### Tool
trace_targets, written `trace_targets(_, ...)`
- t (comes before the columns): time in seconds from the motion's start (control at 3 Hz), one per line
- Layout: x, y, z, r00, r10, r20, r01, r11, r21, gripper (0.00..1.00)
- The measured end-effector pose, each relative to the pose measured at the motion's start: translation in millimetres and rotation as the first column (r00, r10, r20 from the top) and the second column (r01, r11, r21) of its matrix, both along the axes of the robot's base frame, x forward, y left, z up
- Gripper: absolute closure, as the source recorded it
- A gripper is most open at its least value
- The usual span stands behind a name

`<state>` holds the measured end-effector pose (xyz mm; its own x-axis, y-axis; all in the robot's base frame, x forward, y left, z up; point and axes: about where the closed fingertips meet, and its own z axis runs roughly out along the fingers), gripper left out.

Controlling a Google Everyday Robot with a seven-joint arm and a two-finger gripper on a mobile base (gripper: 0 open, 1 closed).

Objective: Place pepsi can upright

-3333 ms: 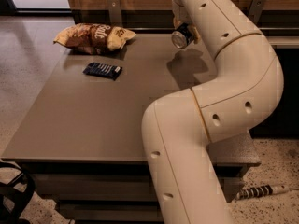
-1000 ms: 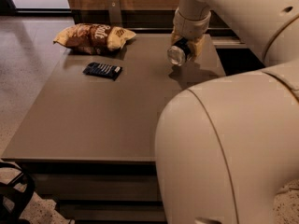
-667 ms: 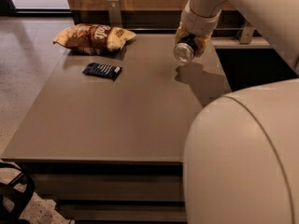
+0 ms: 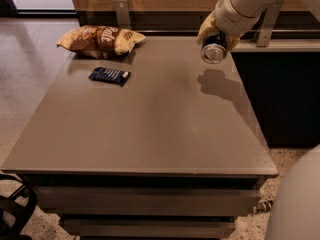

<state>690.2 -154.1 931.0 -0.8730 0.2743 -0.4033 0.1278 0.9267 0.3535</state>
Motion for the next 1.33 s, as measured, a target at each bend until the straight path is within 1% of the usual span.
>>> trace_targets(0.33,7,-4,7,0.9849,0.122,0.123,-0.129,0.99,0.05,1.0)
trace_targets(0.67,17,0,9,0.9467,0.245,0.21,-0.264,0.962,0.068,1.0)
trace_targets(1.0,32,10,14,0.8776,0.378,0.294,-0.409,0.911,0.047,1.0)
trace_targets(1.33,37,13,21,0.8227,0.456,0.34,-0.477,0.878,-0.023,1.0)
